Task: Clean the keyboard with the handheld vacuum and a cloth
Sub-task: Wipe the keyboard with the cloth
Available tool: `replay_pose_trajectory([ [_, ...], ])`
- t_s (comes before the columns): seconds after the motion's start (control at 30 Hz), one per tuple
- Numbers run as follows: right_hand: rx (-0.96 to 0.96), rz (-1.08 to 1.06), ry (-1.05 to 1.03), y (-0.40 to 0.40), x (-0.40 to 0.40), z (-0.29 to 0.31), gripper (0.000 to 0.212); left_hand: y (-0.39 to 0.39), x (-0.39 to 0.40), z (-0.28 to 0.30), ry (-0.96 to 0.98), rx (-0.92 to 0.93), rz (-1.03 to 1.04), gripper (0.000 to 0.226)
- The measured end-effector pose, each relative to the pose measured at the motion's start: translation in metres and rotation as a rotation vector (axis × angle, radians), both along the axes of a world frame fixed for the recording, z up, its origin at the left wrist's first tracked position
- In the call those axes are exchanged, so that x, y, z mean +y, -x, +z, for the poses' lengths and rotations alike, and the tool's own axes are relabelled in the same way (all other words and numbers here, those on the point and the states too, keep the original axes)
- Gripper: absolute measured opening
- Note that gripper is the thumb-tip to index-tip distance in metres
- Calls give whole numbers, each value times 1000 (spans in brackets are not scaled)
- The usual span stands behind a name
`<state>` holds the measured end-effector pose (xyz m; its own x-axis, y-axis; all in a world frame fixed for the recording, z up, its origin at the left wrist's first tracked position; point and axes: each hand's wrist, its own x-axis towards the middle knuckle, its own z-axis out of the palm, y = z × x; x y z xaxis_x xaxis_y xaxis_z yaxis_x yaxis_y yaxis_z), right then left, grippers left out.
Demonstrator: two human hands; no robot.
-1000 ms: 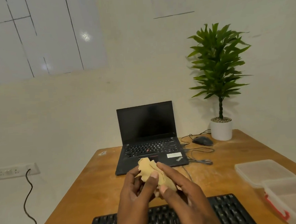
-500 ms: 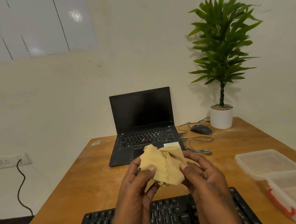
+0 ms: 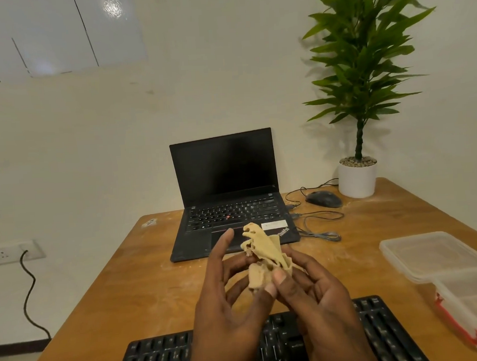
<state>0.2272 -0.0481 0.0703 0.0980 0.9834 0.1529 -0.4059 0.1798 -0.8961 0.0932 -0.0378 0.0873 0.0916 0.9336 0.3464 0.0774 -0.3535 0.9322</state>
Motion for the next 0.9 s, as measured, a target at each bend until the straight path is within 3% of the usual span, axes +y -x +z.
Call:
replay_pose_trajectory([
  [0.07, 13, -11, 17, 1, 1, -1, 100, -1, 1, -3, -27, 39, 43, 91],
  [0.13, 42, -27, 27, 3, 2, -2, 100, -4, 1, -3, -25, 10, 105, 82],
  [0.3, 187, -35, 59, 8, 3, -2, 91, -8, 4, -1, 57, -287, 190, 48],
  [0.4, 224, -51, 63, 9, 5, -2, 101, -12, 2, -2, 271, -636, 196, 31],
  [0.5, 197, -74, 59, 7, 7, -5, 106, -15, -9, -3, 426, -960, 117, 35],
  [0.6, 155, -83, 70, 1, 6, -6, 84, -21, -10, 4, 563, -1154, 114, 45],
  [0.67, 156, -81, 78, -3, 5, -5, 54, -20, -11, 5, 576, -1167, 68, 54],
  [0.77, 129, -69, 76, -7, 3, -3, 38, -22, -11, 3, 583, -1038, -8, 38],
  [0.9, 120, -61, 78, -14, -2, 0, 40, -24, -4, -11, 614, -932, -26, 50],
])
